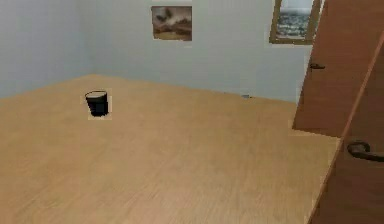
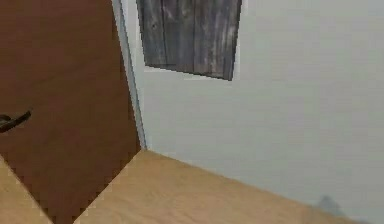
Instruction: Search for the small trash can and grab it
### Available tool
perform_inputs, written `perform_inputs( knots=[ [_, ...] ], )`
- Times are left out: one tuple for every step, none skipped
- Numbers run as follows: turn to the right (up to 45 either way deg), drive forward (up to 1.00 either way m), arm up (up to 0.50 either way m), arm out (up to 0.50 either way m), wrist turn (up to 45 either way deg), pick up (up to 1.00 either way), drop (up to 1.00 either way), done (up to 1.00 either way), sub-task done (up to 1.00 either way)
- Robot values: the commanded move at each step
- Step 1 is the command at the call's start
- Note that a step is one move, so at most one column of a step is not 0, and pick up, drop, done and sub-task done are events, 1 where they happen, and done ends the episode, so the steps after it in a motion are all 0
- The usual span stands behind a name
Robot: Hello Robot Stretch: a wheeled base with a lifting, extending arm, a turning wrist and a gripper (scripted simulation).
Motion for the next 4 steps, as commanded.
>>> perform_inputs(
  knots=[
    [3.0,0.0,0.0,0.0,0.0,0.0,0.0,0.0,0.0],
    [0.0,0.8,0.0,0.0,0.0,0.0,0.0,0.0,0.0],
    [36.0,0.0,0.0,0.0,0.0,0.0,0.0,0.0,0.0],
    [0.0,0.05,0.0,0.0,0.0,0.0,0.0,0.0,0.0]
  ],
)
